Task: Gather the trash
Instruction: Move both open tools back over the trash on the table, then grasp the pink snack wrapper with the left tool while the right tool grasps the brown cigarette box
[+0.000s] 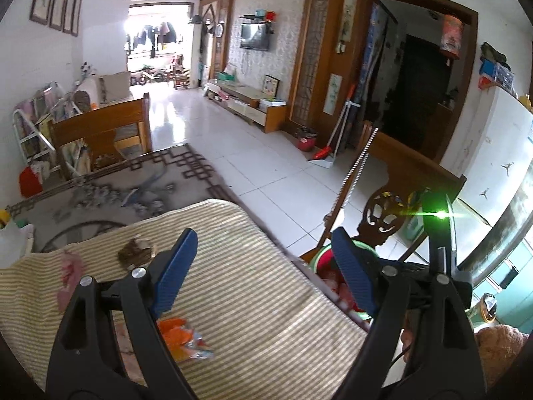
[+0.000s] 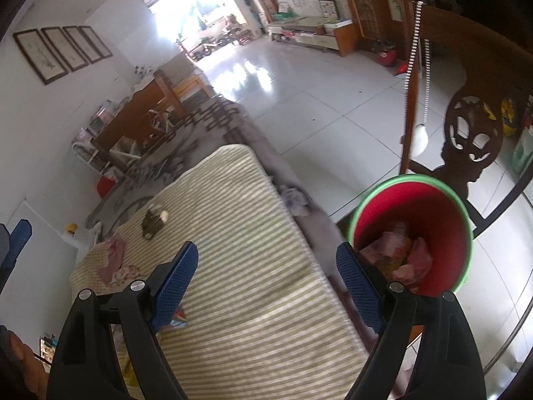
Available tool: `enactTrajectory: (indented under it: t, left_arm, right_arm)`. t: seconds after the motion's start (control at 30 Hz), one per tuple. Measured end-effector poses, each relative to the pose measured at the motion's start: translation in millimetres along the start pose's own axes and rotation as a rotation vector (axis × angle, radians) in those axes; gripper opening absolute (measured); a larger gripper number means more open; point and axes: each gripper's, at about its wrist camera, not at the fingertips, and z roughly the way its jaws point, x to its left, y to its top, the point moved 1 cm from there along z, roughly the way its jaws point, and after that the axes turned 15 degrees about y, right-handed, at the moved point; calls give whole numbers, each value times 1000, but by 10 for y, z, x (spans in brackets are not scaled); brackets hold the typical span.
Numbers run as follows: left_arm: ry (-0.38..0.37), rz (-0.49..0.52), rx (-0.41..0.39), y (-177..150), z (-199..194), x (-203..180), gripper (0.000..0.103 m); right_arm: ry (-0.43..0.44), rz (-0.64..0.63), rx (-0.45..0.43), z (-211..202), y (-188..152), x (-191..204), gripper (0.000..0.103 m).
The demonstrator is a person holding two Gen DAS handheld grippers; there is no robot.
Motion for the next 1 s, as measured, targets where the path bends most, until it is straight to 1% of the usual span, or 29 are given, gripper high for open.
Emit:
enactTrajectory:
  t: [0.33, 0.47, 0.57, 0.67, 0.73, 0.8, 0.87, 0.93, 1.0]
  left_arm:
    - [22, -26, -10, -118, -188, 478, 80]
    - [31, -30, 3, -169, -144, 682, 81]
    - [79, -48, 56, -242, 67, 1004, 81]
    - [201, -88, 143, -389, 463, 1570, 81]
    - [270, -136, 237, -540, 775, 1968, 80]
    - [316, -194, 321, -706, 1040, 2320, 75]
    - [365, -244, 393, -881, 1307, 2666, 63]
    - [396, -279, 412, -940, 1487, 2894, 62]
    - [419, -286, 443, -965, 1691, 3042, 62]
  right_arm:
    - [13, -34, 11, 184, -159, 453, 82]
    - [19, -41, 15, 256, -205, 582, 82]
    - [23, -46, 19, 315, -237, 674, 82]
    - [24, -47, 21, 360, -264, 736, 82]
    - [24, -40, 23, 396, -285, 748, 82]
    - [22, -33, 30, 445, -300, 762, 82]
    - [17, -33, 35, 487, -314, 790, 82]
    - [16, -45, 46, 561, -270, 842, 82]
    - [25, -64, 53, 658, -179, 930, 82]
